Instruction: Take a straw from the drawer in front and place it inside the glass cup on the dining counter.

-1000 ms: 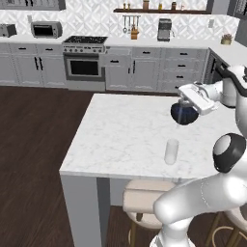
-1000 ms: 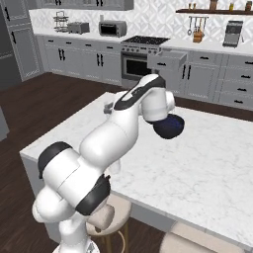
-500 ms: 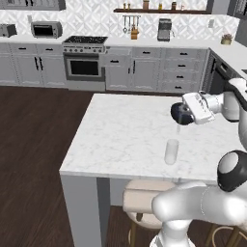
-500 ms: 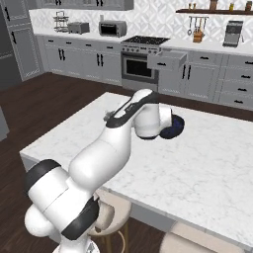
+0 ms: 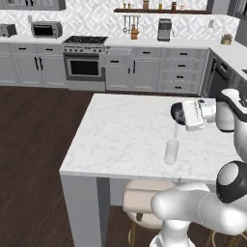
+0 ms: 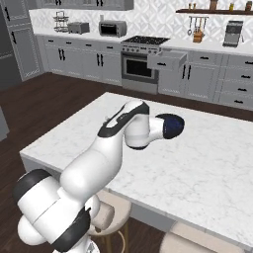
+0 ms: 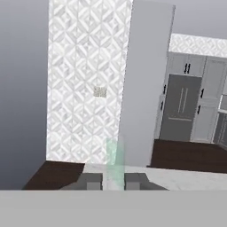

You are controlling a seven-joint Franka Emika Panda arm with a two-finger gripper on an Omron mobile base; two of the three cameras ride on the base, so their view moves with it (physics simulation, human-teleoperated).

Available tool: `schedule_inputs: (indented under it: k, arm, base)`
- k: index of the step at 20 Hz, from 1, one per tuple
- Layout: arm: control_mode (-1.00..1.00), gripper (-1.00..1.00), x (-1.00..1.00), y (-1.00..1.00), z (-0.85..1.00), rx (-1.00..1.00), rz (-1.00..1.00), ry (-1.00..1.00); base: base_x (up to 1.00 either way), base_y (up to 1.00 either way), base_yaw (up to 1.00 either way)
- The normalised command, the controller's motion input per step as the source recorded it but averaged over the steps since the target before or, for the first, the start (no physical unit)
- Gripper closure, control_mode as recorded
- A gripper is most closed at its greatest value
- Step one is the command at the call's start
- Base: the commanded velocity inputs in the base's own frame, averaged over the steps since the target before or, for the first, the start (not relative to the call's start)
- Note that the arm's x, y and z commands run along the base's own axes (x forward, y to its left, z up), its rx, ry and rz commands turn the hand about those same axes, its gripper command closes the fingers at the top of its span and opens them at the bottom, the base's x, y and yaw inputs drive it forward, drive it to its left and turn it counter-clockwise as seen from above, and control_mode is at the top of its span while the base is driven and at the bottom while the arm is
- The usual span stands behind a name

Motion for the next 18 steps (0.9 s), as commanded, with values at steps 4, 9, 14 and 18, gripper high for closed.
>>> schedule_inputs:
  k: [4, 9, 14, 18]
  arm:
    - [-1.0, 1.0, 0.22, -0.16, -0.32, 0.0, -0.11, 0.06]
    - [-1.0, 1.0, 0.27, -0.15, -0.32, 0.0, -0.08, 0.04]
    - [-1.0, 1.0, 0.19, 0.0, -0.22, 0.0, -0.02, 0.0]
    - [-1.0, 1.0, 0.27, 0.0, -0.19, 0.01, 0.0, 0.0]
  base:
    - [0.0, 0.0, 0.0]
    - [0.0, 0.0, 0.0]
    - [0.0, 0.0, 0.0]
    - [0.0, 0.0, 0.0]
